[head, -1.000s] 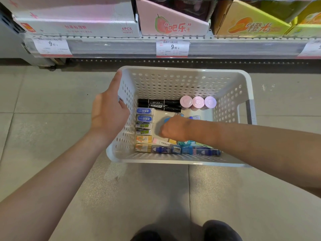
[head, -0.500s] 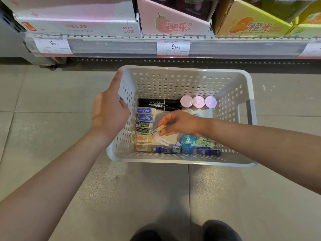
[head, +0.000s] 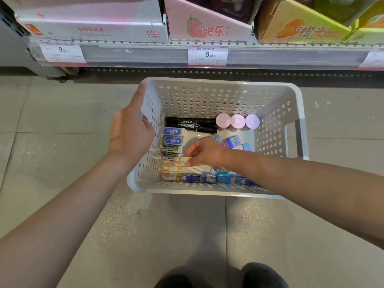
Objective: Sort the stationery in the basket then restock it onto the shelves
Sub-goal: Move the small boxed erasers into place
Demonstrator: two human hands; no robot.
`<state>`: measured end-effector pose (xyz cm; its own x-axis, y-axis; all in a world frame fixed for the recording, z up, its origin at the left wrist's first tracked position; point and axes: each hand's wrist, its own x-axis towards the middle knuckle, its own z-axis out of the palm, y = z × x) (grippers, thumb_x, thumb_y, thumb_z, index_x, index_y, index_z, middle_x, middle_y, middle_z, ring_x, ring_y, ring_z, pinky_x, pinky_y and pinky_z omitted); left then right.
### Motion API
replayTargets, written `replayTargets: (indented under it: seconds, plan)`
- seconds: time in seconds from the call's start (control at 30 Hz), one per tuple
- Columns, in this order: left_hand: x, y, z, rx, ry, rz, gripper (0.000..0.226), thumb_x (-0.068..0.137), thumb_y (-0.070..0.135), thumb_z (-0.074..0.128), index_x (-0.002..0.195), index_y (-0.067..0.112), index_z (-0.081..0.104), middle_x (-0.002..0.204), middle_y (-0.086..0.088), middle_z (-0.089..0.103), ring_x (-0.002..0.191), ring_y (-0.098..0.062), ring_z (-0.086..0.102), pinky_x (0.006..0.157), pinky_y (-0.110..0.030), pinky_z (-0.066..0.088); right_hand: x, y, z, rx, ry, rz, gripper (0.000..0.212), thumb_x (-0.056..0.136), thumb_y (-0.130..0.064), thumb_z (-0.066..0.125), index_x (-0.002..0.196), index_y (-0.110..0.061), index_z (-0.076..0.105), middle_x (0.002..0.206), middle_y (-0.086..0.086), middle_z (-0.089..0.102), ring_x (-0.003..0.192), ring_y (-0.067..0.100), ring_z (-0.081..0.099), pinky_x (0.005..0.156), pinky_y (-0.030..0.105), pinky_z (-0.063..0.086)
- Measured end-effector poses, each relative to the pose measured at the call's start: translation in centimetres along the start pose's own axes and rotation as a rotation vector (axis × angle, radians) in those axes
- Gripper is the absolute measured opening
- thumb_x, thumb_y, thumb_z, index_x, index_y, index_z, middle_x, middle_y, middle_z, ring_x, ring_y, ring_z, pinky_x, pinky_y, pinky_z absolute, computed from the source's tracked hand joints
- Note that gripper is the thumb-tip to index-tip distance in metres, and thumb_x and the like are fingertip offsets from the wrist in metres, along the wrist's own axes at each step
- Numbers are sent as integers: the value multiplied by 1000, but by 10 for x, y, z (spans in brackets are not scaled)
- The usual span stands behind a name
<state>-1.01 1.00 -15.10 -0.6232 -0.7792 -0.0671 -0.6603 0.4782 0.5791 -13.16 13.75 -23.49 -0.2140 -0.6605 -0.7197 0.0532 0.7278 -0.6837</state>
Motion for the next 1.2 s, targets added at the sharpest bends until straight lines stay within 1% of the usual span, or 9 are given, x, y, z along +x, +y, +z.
replayTargets:
  seconds: [0.3,0.43,0.53,0.7,0.77,0.83,0.93,1.07,1.2]
  plan:
    - [-1,0,0,-11,1,-1,72,89,-4,43,152,26,23,54,-1,33,47,-13,31,45,-26,27,20,-8,33,-389,126,155,53,73,-27,79,116,-5,57,112,6,64,106,20,61,93,33,52]
    - [-2,1,0,-7,2,2,72,89,-3,43,152,26,23,54,0,31,47,-13,30,44,-23,25,22,-14,33,-255,47,221,18,77,-12,75,83,-4,60,102,16,71,97,25,69,87,36,56]
    - [-1,0,0,-14,3,-1,72,88,-3,42,152,25,24,54,0,32,47,-13,31,44,-23,26,23,-19,30,-238,33,221,20,77,-8,72,69,-8,54,105,19,69,98,27,68,86,36,56]
    - [-3,0,-1,-28,-9,2,71,90,-3,43,152,26,23,56,0,33,47,-12,31,41,-16,25,10,-33,22,-232,-73,275,22,91,-18,61,99,3,59,89,13,72,80,19,71,85,30,56]
    - [-2,0,-1,-37,-12,-3,72,90,-3,43,152,27,22,56,-1,34,47,-13,32,43,-21,27,-2,-46,-2,-218,-128,227,26,95,-9,54,111,11,57,90,16,69,78,21,70,72,24,59]
    - [-2,-1,-1,-41,-15,-8,72,90,-3,43,152,27,22,57,-1,35,48,-13,33,44,-21,28,-16,-58,-30,-373,-135,205,28,95,-5,51,117,12,56,91,16,69,66,17,67,56,18,56]
    - [-2,0,0,-46,-21,-1,72,90,-4,43,152,26,22,57,-3,37,47,-12,33,44,-24,30,-36,-60,-58,-725,-179,301,29,94,-6,50,119,6,59,92,14,68,80,24,66,62,25,53]
    - [-3,2,-1,-45,-24,-15,72,91,-4,41,152,27,21,58,0,37,47,-11,34,43,-20,29,-46,-34,-72,-1076,-160,318,6,86,-15,62,87,-12,67,75,3,61,59,14,55,60,26,48]
    - [-3,5,-1,-4,-8,0,70,91,-4,42,152,24,22,57,1,37,47,-11,35,44,-22,27,-48,2,-58,-1408,-157,292,31,89,-24,60,114,-5,60,97,1,60,84,19,59,67,29,46]
